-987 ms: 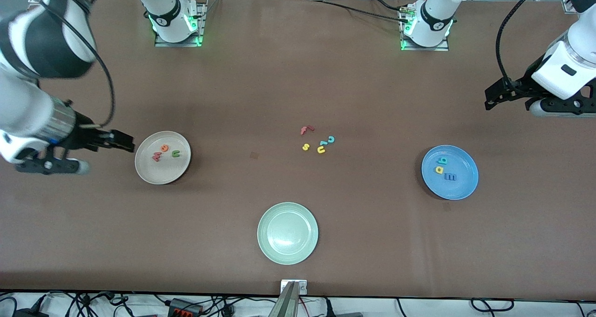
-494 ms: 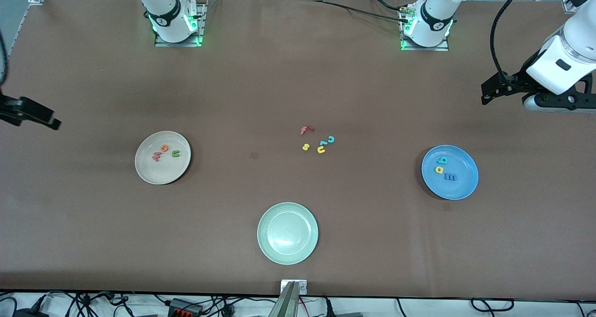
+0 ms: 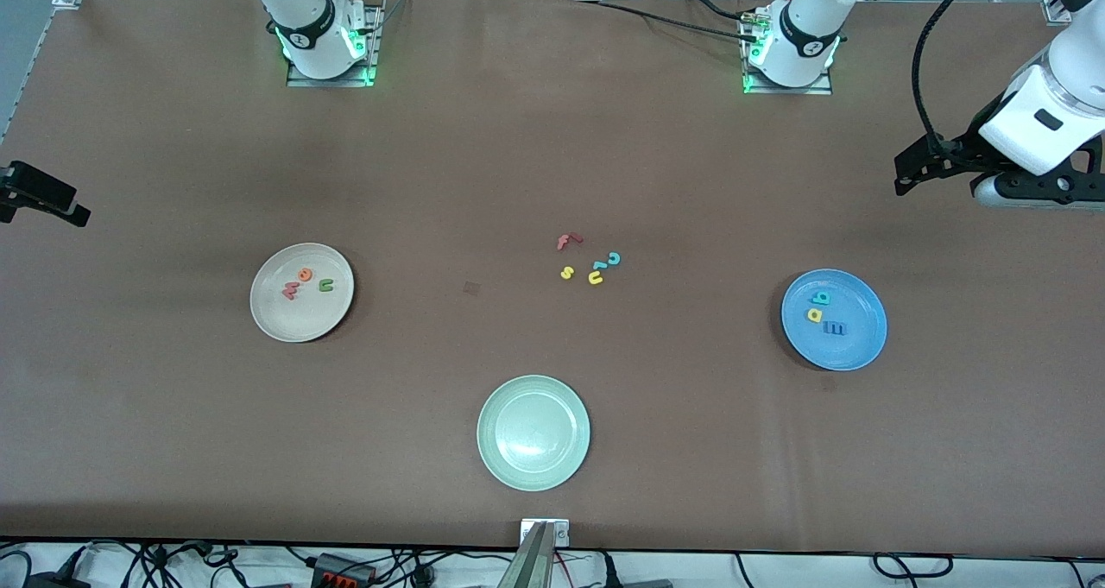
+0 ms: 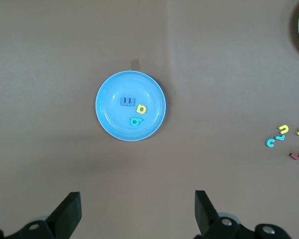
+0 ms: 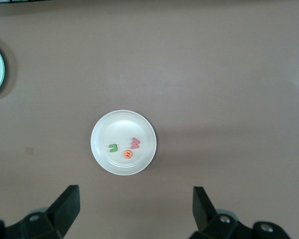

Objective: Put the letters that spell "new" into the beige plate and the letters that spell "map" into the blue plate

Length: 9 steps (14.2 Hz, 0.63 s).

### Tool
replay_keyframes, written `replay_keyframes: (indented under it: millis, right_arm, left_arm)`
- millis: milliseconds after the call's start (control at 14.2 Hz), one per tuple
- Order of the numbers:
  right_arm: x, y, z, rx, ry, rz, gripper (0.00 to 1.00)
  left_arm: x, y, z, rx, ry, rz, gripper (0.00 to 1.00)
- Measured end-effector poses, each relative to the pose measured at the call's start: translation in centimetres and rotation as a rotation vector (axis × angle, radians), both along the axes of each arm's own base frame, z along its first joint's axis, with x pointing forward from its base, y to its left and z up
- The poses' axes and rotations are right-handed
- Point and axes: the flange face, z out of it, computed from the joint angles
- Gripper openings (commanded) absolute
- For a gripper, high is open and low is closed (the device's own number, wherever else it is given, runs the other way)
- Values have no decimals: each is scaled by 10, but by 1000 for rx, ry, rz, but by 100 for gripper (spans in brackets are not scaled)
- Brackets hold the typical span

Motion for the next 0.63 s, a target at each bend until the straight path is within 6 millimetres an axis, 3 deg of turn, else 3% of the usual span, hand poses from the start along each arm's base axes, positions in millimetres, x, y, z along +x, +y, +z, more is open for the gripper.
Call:
replay_keyframes:
  millis: [282, 635]
  right_arm:
    - [-8, 3, -4, -20, 56, 10, 100]
    - [-30, 20, -14, -65, 71, 46, 100]
  left_arm:
    - [0, 2, 0, 0, -1, -17, 100]
    - [1, 3, 1, -1, -7, -39, 100]
